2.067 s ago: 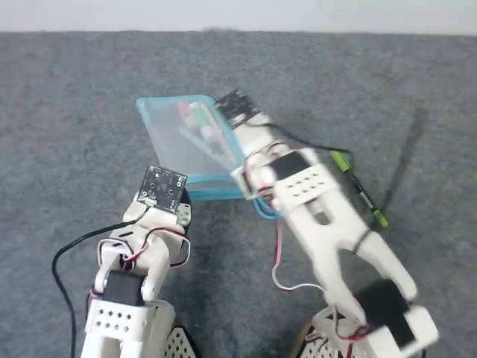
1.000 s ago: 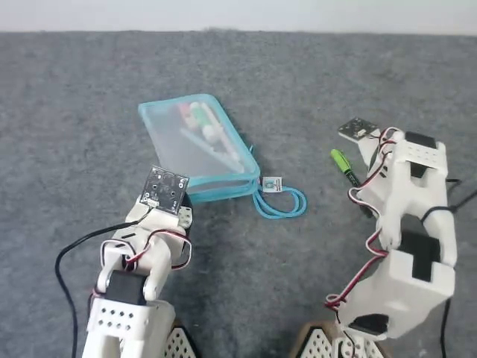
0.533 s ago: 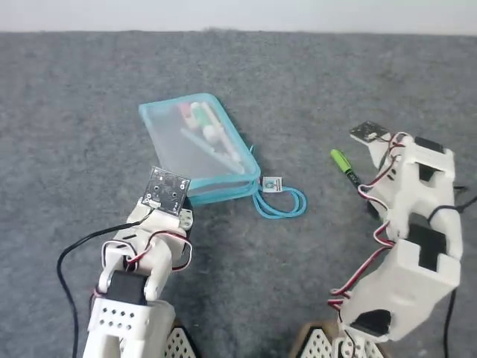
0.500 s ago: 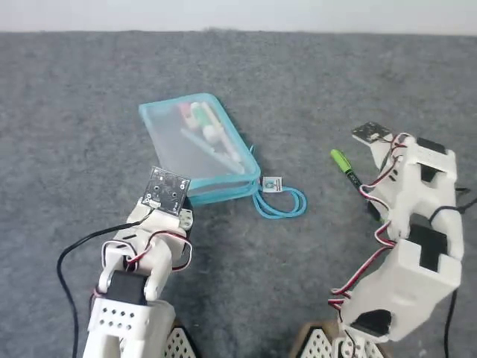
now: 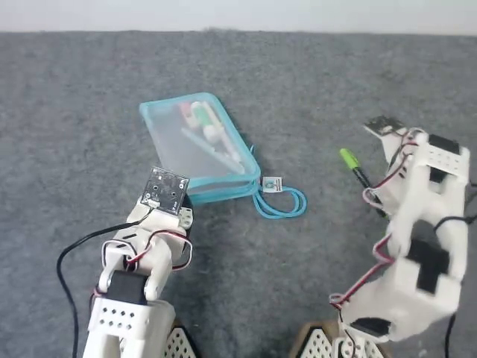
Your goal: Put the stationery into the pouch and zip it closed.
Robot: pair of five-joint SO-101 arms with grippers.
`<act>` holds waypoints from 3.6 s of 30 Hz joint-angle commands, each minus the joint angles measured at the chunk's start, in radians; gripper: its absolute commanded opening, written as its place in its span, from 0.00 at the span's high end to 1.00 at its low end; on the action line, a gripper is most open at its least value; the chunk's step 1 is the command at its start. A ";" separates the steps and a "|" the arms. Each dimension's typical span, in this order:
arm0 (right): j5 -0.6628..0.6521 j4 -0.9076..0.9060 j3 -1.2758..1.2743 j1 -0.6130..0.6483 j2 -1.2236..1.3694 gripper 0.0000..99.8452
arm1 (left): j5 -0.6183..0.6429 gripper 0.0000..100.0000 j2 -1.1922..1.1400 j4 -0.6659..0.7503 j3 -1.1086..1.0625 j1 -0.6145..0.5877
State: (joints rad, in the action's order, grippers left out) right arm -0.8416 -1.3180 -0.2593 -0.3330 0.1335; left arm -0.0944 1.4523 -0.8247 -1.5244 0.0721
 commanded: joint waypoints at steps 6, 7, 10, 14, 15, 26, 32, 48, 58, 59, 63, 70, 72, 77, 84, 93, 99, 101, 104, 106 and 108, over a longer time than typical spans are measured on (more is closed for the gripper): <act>0.121 -0.151 -0.221 0.361 -0.641 0.99 | 0.009 0.99 0.017 0.035 0.021 0.009; 0.127 -0.160 -0.262 0.417 -0.704 0.99 | 0.009 0.99 0.017 0.035 0.021 0.009; 0.180 -0.208 -0.341 0.578 -0.871 0.99 | 0.009 0.99 0.017 0.035 0.021 0.009; 0.253 -0.289 -0.351 0.731 -1.033 0.99 | 0.009 0.99 0.017 0.035 0.019 0.009; 0.269 -0.303 -0.351 0.757 -1.059 0.99 | 0.009 0.99 0.017 0.035 0.019 0.009; 0.296 -0.289 -0.367 0.883 -0.975 0.99 | 0.009 0.99 0.017 0.035 0.022 0.009; 0.364 -0.173 -0.376 0.878 -0.828 0.99 | 0.009 0.99 0.017 0.035 0.022 0.011; 0.654 0.002 0.166 0.929 -0.203 0.99 | 0.009 0.99 0.017 0.037 0.024 0.018; 0.778 0.012 0.473 1.081 0.070 0.92 | 0.009 0.99 0.017 0.032 0.024 0.011; 0.778 0.008 0.473 1.081 0.070 0.88 | 0.009 0.99 0.017 0.031 0.024 0.011; 0.778 -0.047 0.474 1.056 0.028 0.77 | 0.009 0.99 0.017 0.031 0.022 0.011; 0.694 -0.119 0.407 0.954 -0.214 0.76 | 0.008 0.99 0.017 0.032 0.024 0.011; 0.661 -0.087 0.307 0.929 -0.315 0.76 | 0.008 0.99 0.017 0.032 0.024 0.009; 0.557 0.176 -0.107 0.849 -0.558 0.79 | 0.008 0.99 0.017 0.034 0.024 0.011; 0.242 0.613 -0.635 0.923 -0.704 0.76 | 0.008 0.99 0.017 0.035 0.025 0.009; 0.224 0.762 -0.704 0.932 -0.705 0.68 | 0.008 0.99 0.017 0.037 0.025 0.017; 0.170 0.839 -0.674 0.949 -0.561 0.68 | 0.008 0.99 0.017 0.035 0.035 0.015; 0.170 0.839 -0.634 0.949 -0.496 0.68 | 0.008 0.99 0.017 0.035 0.035 0.015; 0.187 0.839 -0.563 0.949 -0.417 0.68 | 0.008 0.99 0.017 0.035 0.035 0.017; 0.215 0.849 -0.505 0.947 -0.366 0.68 | 0.008 0.99 0.017 0.035 0.035 0.015; 0.247 0.871 -0.451 0.938 -0.314 0.68 | 0.008 0.99 0.017 0.035 0.036 0.014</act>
State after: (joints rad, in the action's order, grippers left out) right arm -0.6437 -0.4956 -0.8470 0.6091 -0.2378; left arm -0.0913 1.4523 -0.8232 -1.5244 0.0706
